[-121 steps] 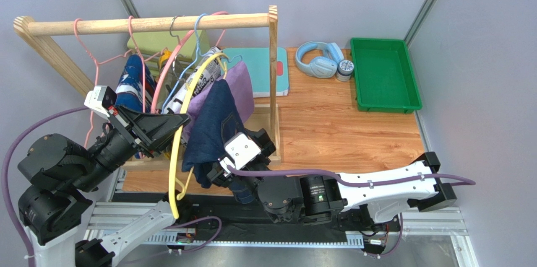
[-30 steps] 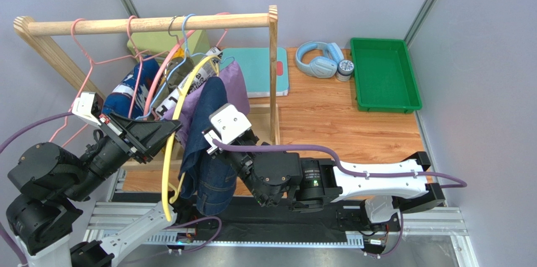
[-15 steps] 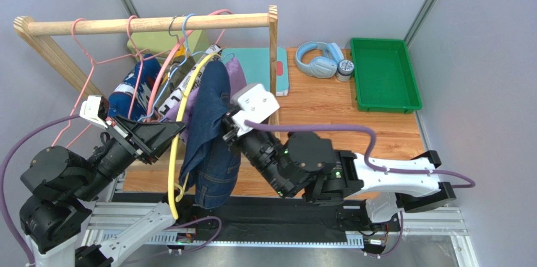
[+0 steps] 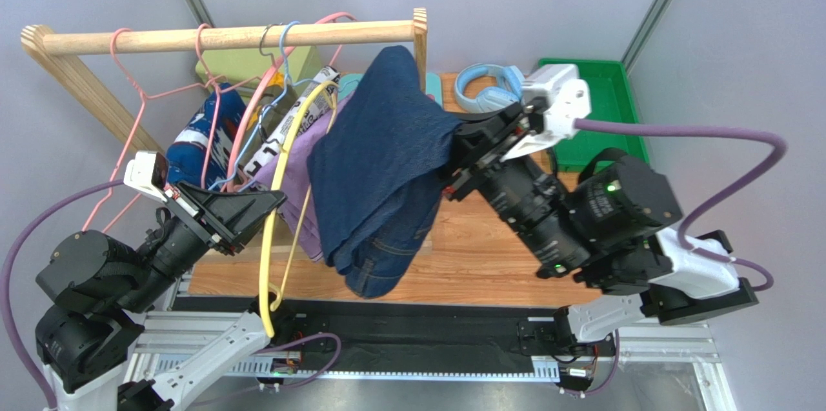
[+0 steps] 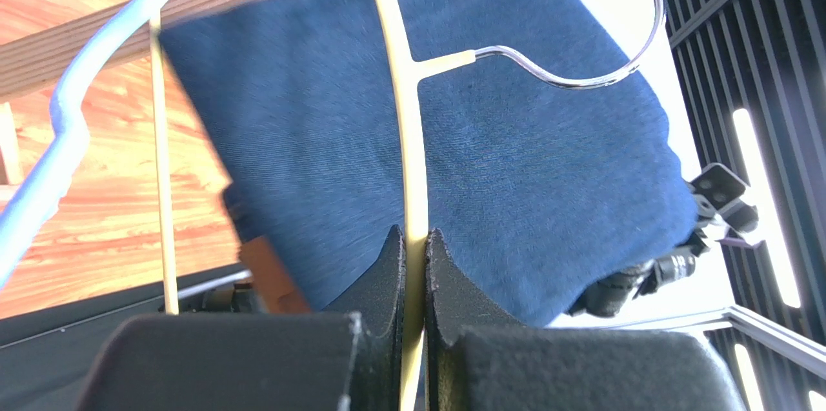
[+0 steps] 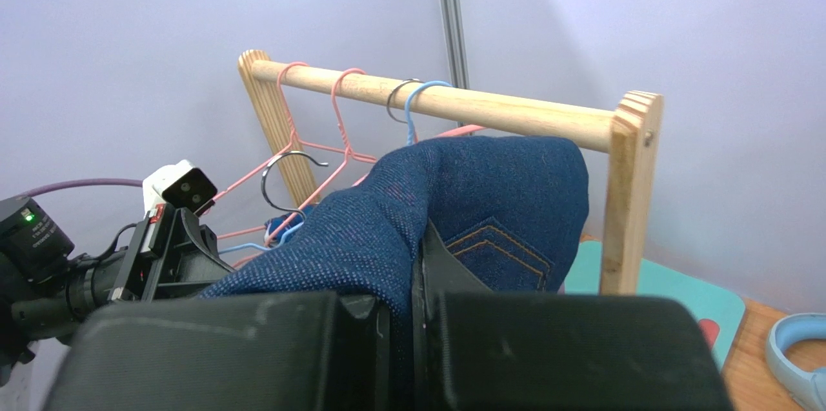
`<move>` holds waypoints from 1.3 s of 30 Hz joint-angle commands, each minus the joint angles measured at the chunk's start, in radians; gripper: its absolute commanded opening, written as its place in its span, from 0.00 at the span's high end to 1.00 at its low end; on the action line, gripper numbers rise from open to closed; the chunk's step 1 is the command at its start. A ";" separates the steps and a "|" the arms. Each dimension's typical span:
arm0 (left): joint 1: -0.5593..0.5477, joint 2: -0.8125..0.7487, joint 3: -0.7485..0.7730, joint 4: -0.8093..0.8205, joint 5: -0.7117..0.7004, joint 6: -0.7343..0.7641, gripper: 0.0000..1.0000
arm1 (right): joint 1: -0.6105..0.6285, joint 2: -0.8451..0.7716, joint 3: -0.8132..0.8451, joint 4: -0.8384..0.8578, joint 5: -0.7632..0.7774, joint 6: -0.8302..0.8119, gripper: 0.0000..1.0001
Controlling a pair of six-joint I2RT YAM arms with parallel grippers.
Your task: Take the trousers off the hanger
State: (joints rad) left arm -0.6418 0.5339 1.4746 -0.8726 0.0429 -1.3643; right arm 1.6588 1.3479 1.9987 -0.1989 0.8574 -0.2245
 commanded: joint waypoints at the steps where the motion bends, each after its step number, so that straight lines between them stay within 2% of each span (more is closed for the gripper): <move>1: -0.002 -0.002 0.003 -0.138 -0.026 -0.010 1.00 | -0.004 -0.130 -0.090 -0.019 -0.012 0.074 1.00; 7: -0.002 -0.002 0.029 -0.140 0.006 0.004 1.00 | -0.004 -0.311 -0.403 -0.033 0.133 0.099 1.00; 10: -0.002 -0.017 0.027 -0.143 0.015 0.004 1.00 | -0.007 -0.380 -0.501 -0.036 0.238 0.090 1.00; 16: -0.002 -0.031 0.027 -0.131 0.064 0.022 1.00 | -0.112 -0.460 -0.673 -0.091 0.364 0.109 1.00; 17: -0.002 -0.032 0.024 -0.128 0.077 0.024 1.00 | -0.176 -0.464 -0.690 -0.102 0.361 0.132 1.00; 19: -0.001 -0.043 0.020 -0.117 0.083 0.025 1.00 | -0.262 -0.458 -0.692 -0.163 0.315 0.158 1.00; 21: -0.002 -0.045 0.013 -0.091 0.094 0.042 1.00 | -0.404 -0.425 -0.666 -0.235 0.253 0.189 1.00; 26: -0.002 -0.020 0.036 -0.031 0.117 0.082 1.00 | -0.708 -0.359 -0.592 -0.280 0.152 0.166 1.00; 29: -0.002 0.009 0.058 0.020 0.126 0.100 1.00 | -0.848 -0.326 -0.539 -0.319 0.085 0.172 1.00; 32: -0.002 0.046 0.096 0.018 0.118 0.106 1.00 | -0.951 -0.314 -0.506 -0.339 0.043 0.171 1.00; 33: -0.002 0.054 0.128 -0.026 0.108 0.103 1.00 | -0.971 -0.309 -0.499 -0.356 0.031 0.171 1.00; 36: -0.001 0.052 0.155 -0.095 0.020 0.074 1.00 | -1.028 -0.306 -0.476 -0.378 0.032 0.172 1.00; 39: -0.002 0.034 0.109 0.012 0.014 0.111 1.00 | -1.100 -0.297 -0.465 -0.373 0.029 0.151 1.00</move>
State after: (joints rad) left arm -0.6418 0.5915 1.5879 -0.9379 0.0998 -1.2854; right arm 0.6201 1.0569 1.4719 -0.6025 0.9115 -0.0608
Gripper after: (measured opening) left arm 0.030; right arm 0.029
